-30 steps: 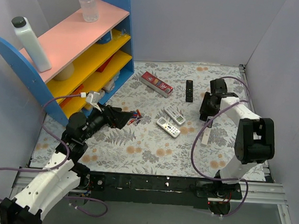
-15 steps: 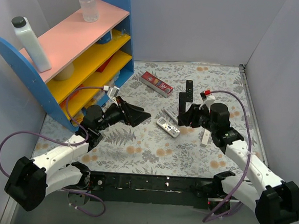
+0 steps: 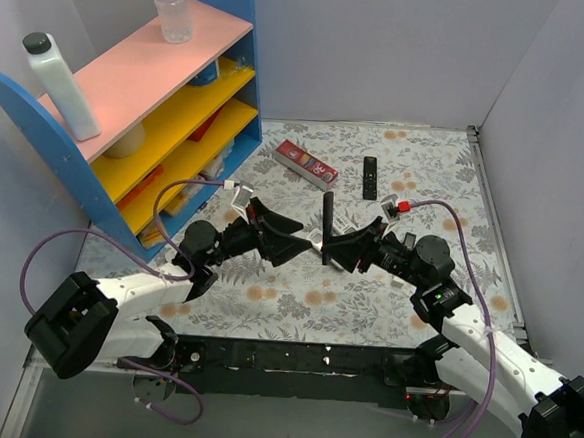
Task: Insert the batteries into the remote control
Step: Adjust the remote control.
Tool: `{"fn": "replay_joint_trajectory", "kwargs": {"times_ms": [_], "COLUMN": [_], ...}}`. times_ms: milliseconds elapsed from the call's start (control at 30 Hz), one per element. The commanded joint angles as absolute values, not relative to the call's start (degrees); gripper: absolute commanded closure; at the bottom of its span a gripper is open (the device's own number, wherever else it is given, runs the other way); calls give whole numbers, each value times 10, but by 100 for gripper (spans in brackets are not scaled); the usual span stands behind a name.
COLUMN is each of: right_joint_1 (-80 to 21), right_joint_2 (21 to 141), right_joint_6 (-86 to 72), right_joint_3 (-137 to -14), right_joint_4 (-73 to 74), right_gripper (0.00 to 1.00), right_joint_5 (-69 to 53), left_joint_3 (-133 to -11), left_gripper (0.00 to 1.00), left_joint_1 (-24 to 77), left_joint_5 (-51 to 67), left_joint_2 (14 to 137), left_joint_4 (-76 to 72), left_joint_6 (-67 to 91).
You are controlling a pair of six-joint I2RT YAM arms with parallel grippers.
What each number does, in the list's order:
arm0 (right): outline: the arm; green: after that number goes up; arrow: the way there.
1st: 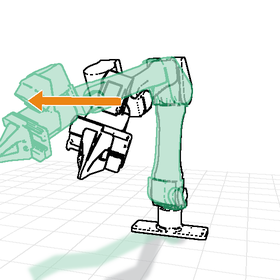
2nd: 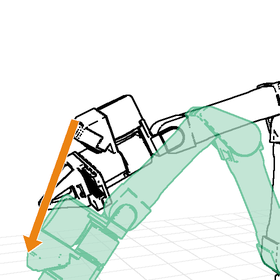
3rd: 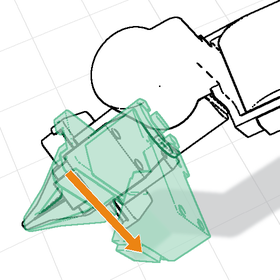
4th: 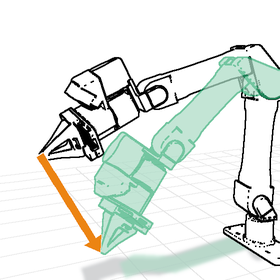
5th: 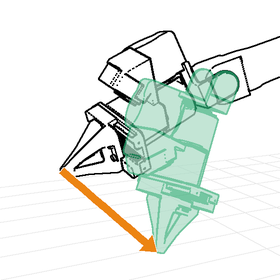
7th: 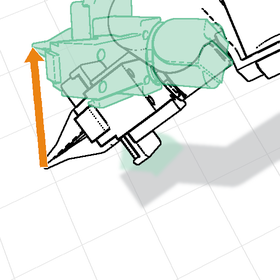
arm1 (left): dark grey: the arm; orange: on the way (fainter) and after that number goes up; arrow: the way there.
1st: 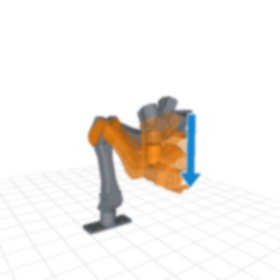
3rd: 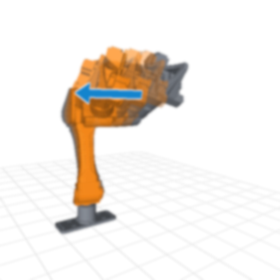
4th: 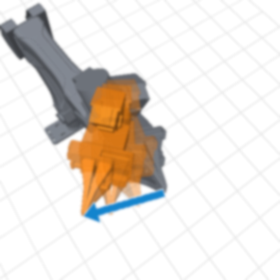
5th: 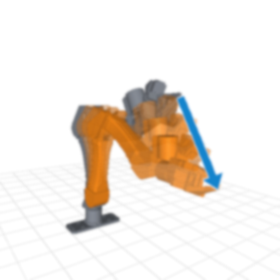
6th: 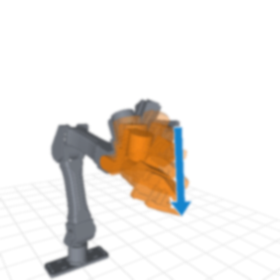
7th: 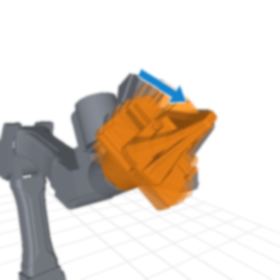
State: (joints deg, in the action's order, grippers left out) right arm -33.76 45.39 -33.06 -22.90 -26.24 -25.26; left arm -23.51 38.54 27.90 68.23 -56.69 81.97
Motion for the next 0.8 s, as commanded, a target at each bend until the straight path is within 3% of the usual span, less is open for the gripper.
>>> {"fn": "replay_joint_trajectory", "kwargs": {"times_ms": [0, 400, 633, 733, 767], "right_joint_1": [-357, -405, -422, -427, -428], "right_joint_2": [455, 483, 494, 497, 497], "right_joint_6": [-372, -376, -373, -371, -371], "right_joint_3": [-214, -201, -200, -198, -195], "right_joint_4": [-388, -447, -456, -457, -456], "right_gripper": [68, 67, 66, 65, 64], "right_joint_5": [-284, -281, -279, -275, -274], "left_joint_3": [-236, -239, -239, -240, -238], "left_gripper": [2, 2, 21, 37, 47], "left_joint_1": [400, 421, 433, 435, 435], "left_joint_5": [273, 284, 291, 292, 291], "left_joint_2": [700, 757, 770, 765, 761], "left_joint_4": [-641, -730, -749, -738, -734], "left_joint_6": [818, 853, 850, 843, 835]}}
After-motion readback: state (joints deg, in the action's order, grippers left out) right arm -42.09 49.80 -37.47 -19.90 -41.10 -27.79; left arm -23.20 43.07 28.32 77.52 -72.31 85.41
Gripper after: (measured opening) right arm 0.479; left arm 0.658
